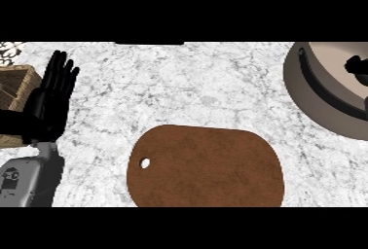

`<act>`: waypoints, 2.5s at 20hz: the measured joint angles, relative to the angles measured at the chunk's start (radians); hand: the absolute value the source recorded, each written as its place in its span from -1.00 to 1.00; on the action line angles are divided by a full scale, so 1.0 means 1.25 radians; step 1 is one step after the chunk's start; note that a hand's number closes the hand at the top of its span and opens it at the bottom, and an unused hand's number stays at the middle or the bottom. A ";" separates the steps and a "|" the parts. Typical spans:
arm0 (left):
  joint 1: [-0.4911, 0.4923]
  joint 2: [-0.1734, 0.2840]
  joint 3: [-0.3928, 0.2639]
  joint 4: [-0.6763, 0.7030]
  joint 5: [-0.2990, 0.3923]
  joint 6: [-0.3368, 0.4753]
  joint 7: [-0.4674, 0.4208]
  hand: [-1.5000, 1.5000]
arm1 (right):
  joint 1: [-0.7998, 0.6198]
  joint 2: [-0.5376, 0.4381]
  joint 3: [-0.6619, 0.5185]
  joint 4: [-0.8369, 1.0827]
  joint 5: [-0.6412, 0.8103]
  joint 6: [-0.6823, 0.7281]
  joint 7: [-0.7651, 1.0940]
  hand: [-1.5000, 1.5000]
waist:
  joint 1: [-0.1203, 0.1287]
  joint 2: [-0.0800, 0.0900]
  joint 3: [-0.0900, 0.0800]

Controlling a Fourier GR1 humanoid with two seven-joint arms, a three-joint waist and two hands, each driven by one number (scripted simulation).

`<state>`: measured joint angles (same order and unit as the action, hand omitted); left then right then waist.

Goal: Pick the squash from the cutting board and place it in the pot

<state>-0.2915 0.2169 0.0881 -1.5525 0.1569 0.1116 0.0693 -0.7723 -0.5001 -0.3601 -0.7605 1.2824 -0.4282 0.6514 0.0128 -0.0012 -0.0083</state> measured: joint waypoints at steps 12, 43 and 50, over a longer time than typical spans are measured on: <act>0.001 -0.002 0.003 0.005 0.000 -0.011 -0.012 0.00 | -0.033 -0.011 -0.122 0.106 -0.232 0.050 -0.201 -1.00 | 0.007 -0.007 -0.018; 0.027 -0.016 0.008 0.003 -0.024 -0.003 -0.018 0.00 | 0.271 -0.007 -0.422 -0.232 -0.793 -0.003 -0.584 -1.00 | -0.021 -0.008 -0.004; 0.019 -0.022 0.012 0.001 -0.028 -0.003 -0.013 0.00 | 0.415 -0.026 -0.472 -0.289 -0.898 0.071 -0.618 -1.00 | -0.017 -0.002 0.005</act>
